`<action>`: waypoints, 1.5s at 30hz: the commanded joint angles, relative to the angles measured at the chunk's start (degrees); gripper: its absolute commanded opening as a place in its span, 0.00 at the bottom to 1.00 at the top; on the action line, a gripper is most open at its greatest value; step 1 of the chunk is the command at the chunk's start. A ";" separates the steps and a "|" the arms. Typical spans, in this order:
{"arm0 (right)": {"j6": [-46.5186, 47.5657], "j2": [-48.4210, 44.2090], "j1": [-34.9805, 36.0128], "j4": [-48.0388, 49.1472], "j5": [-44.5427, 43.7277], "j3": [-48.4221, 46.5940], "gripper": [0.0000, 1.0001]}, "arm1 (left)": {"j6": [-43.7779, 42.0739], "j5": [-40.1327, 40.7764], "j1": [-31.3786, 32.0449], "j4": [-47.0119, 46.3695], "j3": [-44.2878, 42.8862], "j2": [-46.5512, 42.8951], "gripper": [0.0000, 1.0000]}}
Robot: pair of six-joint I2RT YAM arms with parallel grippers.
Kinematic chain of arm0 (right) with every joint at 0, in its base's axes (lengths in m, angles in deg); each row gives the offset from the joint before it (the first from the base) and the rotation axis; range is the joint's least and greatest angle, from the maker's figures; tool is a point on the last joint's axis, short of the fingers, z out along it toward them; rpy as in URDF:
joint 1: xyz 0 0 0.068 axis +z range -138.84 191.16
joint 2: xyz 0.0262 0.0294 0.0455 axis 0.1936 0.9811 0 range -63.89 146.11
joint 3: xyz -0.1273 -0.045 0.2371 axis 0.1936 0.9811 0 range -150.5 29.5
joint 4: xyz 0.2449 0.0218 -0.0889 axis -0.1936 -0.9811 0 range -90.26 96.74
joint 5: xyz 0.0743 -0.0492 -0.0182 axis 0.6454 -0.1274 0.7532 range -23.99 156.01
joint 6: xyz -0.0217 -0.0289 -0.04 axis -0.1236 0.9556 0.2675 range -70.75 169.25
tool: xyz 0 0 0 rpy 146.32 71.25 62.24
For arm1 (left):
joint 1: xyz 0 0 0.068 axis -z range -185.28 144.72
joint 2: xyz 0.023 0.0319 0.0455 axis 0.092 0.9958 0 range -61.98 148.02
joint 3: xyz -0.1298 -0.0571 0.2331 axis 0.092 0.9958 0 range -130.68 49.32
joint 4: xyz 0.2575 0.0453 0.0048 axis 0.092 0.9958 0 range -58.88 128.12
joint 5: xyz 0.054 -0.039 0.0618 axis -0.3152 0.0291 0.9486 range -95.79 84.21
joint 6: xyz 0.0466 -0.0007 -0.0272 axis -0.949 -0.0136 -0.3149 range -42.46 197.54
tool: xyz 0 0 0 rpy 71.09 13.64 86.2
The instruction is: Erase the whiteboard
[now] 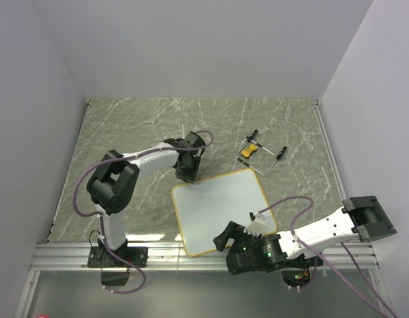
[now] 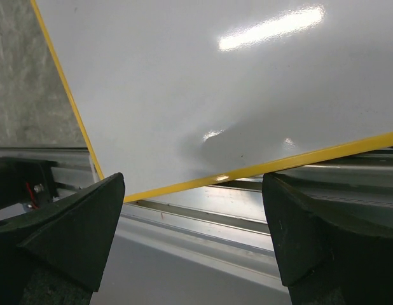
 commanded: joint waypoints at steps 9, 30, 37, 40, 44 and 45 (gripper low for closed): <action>-47.18 9.93 -1.53 10.19 1.88 4.49 0.97 | 1.63 -8.54 -0.05 -1.64 6.44 7.13 0.27; -47.09 5.36 -16.19 19.94 -8.48 11.79 0.98 | 24.39 -40.47 16.12 -15.35 39.40 -11.41 0.25; -38.09 0.10 -23.14 7.31 -17.54 1.61 0.98 | 24.67 -41.81 17.35 -16.58 41.35 -11.68 0.23; -20.76 -7.19 -25.26 3.02 -17.63 -3.56 0.98 | 23.53 -38.03 17.35 -13.26 37.40 -14.40 0.22; 0.77 -13.35 -25.35 -7.90 -16.14 -15.61 0.98 | 20.89 -27.41 17.35 -4.73 27.92 -18.62 0.25; 13.17 -14.05 -25.35 -8.26 -14.92 -18.24 0.98 | 20.71 -25.12 17.35 -3.59 24.07 -20.37 0.29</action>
